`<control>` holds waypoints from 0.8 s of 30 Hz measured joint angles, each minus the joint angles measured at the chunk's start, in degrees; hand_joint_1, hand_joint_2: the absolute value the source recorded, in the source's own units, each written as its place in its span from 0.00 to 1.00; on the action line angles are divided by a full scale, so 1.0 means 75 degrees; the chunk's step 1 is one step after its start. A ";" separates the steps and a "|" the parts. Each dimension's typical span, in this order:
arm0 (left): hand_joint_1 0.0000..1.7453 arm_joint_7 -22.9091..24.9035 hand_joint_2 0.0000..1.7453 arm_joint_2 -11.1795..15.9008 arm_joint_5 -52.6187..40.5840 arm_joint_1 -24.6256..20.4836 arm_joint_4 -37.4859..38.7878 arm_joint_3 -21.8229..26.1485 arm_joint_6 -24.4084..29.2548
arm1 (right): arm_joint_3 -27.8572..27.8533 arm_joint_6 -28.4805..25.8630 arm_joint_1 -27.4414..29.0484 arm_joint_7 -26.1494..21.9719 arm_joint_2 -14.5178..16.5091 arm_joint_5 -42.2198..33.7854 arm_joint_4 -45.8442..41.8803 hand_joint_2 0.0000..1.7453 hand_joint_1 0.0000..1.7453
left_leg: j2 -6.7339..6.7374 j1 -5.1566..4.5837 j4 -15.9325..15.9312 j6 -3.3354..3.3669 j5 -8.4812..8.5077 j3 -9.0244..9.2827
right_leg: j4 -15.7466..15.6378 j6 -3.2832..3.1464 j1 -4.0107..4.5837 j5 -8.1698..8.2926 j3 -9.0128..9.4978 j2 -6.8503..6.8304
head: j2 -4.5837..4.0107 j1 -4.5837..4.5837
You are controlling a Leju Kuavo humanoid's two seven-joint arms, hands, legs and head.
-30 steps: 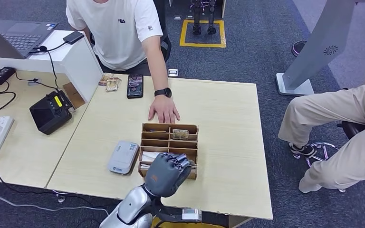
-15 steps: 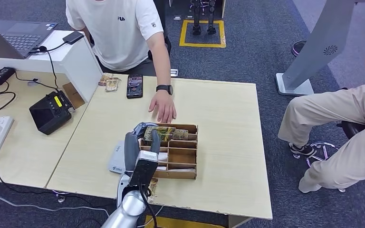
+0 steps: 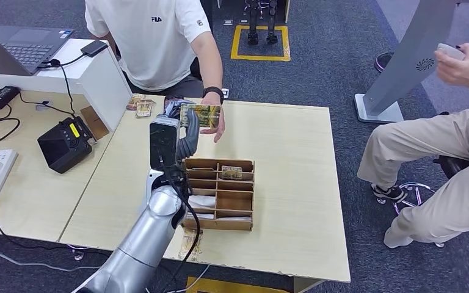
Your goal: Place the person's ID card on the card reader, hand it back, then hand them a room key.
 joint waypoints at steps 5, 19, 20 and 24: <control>1.00 0.0060 1.00 0.0096 -0.0302 -0.0756 0.0983 0.0071 0.0485 | 0.0000 0.0000 -0.0011 -0.0017 0.0000 0.0069 0.0004 1.00 0.00 | 0.0000 0.0001 0.0000 0.0000 0.0000 0.0000 | 0.0001 0.0000 0.0000 0.0000 0.0000 0.0001 | 0.0000 -0.0001; 1.00 0.0595 1.00 0.0261 -0.3038 -0.1798 0.2780 0.0663 0.1059 | 0.0000 0.0000 -0.0126 -0.0042 -0.0046 0.0071 0.0227 1.00 0.00 | 0.0002 0.0000 0.0000 -0.0003 0.0002 0.0000 | 0.0002 0.0000 0.0000 0.0000 0.0000 0.0003 | 0.0000 0.0000; 1.00 0.0616 1.00 0.0258 -0.3242 -0.1809 0.2835 0.0780 0.1061 | 0.0000 0.0000 -0.0133 -0.0022 -0.0049 0.0078 0.0243 1.00 0.00 | 0.0002 0.0000 0.0000 -0.0003 0.0002 0.0000 | 0.0002 0.0000 0.0000 0.0000 0.0000 0.0003 | 0.0000 0.0000; 1.00 0.0514 1.00 0.0214 -0.3829 -0.1819 0.3049 0.1317 0.1068 | 0.0000 0.0000 -0.0150 -0.0021 -0.0057 0.0039 0.0301 1.00 0.00 | 0.0003 0.0001 0.0000 -0.0003 0.0002 0.0001 | 0.0002 0.0000 0.0000 0.0000 -0.0001 0.0003 | 0.0000 -0.0001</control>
